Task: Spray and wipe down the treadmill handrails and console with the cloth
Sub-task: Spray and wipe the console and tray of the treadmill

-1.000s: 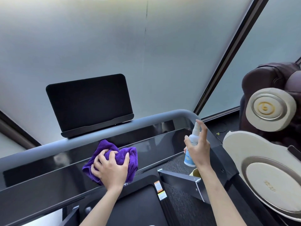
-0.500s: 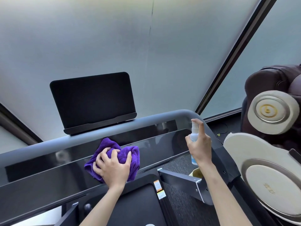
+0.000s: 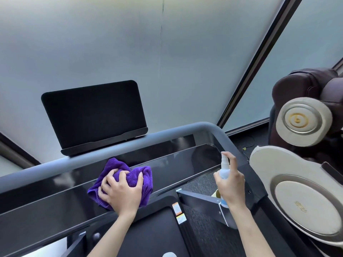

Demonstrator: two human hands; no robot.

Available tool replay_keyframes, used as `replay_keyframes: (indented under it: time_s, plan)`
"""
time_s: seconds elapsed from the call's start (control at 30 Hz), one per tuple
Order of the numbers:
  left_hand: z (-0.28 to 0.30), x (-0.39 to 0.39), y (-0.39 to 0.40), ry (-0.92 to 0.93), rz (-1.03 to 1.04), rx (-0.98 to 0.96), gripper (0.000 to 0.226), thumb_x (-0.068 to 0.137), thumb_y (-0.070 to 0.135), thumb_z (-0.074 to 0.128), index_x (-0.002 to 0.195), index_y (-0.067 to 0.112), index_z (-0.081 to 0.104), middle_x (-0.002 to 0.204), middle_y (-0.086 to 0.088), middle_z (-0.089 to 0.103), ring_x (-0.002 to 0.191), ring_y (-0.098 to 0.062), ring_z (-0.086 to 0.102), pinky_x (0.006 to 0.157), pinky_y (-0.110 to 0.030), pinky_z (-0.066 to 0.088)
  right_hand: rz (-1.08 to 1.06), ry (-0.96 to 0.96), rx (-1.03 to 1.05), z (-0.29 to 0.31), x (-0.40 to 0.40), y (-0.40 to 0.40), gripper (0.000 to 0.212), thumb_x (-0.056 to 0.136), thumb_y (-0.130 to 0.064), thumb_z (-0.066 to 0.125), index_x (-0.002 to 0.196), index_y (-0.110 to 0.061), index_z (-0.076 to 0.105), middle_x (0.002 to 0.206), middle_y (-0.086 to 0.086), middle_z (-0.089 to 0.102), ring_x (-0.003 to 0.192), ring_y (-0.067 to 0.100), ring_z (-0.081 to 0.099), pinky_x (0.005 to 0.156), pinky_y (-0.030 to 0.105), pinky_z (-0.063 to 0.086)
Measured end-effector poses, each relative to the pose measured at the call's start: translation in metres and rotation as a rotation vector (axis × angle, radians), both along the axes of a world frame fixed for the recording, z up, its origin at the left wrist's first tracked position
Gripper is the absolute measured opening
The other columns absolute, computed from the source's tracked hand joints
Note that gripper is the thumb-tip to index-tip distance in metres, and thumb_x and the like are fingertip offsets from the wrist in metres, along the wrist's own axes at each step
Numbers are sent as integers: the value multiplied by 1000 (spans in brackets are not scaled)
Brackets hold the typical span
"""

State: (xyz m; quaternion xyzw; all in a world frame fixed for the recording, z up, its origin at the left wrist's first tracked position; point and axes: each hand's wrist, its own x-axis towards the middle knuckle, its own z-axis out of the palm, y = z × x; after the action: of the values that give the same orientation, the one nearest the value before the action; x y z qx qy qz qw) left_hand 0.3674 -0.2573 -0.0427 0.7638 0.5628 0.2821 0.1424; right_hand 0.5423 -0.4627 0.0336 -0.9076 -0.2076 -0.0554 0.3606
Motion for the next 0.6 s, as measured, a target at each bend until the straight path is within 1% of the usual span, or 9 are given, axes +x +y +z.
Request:
replay_keyframes:
  time_s: [0.07, 0.13, 0.23, 0.3, 0.37, 0.43, 0.47, 0.53, 0.6]
  plan:
    - [-1, 0, 1, -22, 30, 3, 60, 74, 63, 45, 88, 8, 66, 122, -15, 55, 116, -42, 47, 100, -61, 30, 1, 10, 21, 1, 0, 6, 62, 77, 4, 63, 128, -26, 44, 64, -4, 51, 58, 29, 52, 59, 36, 45]
    - [-2, 5, 1, -72, 108, 0, 58, 76, 61, 48, 88, 8, 66, 123, -15, 54, 116, -42, 46, 101, -61, 29, 18, 13, 45, 2, 1, 11, 63, 78, 3, 64, 129, -27, 43, 68, -2, 56, 60, 29, 53, 60, 38, 48]
    - [-2, 24, 3, -134, 268, -72, 49, 81, 55, 59, 91, 7, 65, 126, -17, 52, 119, -44, 44, 105, -63, 23, 52, 24, 71, 4, 4, 13, 65, 79, 2, 65, 130, -30, 43, 66, -6, 54, 59, 26, 56, 60, 35, 48]
    - [1, 47, 4, -113, 308, -126, 43, 82, 50, 67, 93, 8, 64, 129, -18, 50, 120, -46, 42, 106, -64, 20, 77, 43, 79, 3, 7, 13, 65, 80, 1, 65, 131, -32, 43, 67, -6, 55, 58, 23, 56, 60, 33, 48]
    - [7, 78, -1, -69, 247, -147, 38, 80, 48, 71, 91, 12, 65, 128, -19, 49, 119, -47, 43, 104, -65, 24, 92, 49, 83, 1, 8, 11, 65, 80, 1, 65, 131, -33, 43, 65, -5, 55, 57, 20, 55, 59, 31, 46]
    - [13, 114, -13, -7, 113, -123, 34, 79, 49, 72, 88, 18, 65, 127, -17, 50, 117, -46, 44, 100, -64, 30, 111, 61, 74, -1, 10, 10, 65, 80, 1, 65, 130, -34, 43, 58, -7, 51, 53, 18, 52, 56, 34, 48]
    - [14, 132, -20, 30, 24, -104, 33, 79, 52, 70, 88, 21, 65, 127, -16, 50, 118, -45, 43, 100, -63, 30, 122, 73, 67, -2, 11, 9, 65, 80, 1, 65, 130, -35, 43, 57, -9, 49, 51, 17, 50, 56, 35, 49]
    - [15, 165, -35, 82, -156, -87, 33, 82, 57, 63, 91, 26, 64, 132, -12, 46, 123, -41, 37, 102, -62, 24, 145, 88, 50, -5, 14, 7, 65, 81, -1, 65, 130, -36, 43, 60, -11, 51, 51, 14, 50, 56, 35, 50]
    - [13, 181, -42, 100, -256, -102, 33, 83, 60, 59, 94, 29, 64, 135, -8, 43, 127, -37, 31, 103, -60, 19, 163, 88, 49, -6, 17, 5, 65, 80, -1, 66, 130, -36, 43, 65, -17, 50, 51, 7, 49, 57, 31, 47]
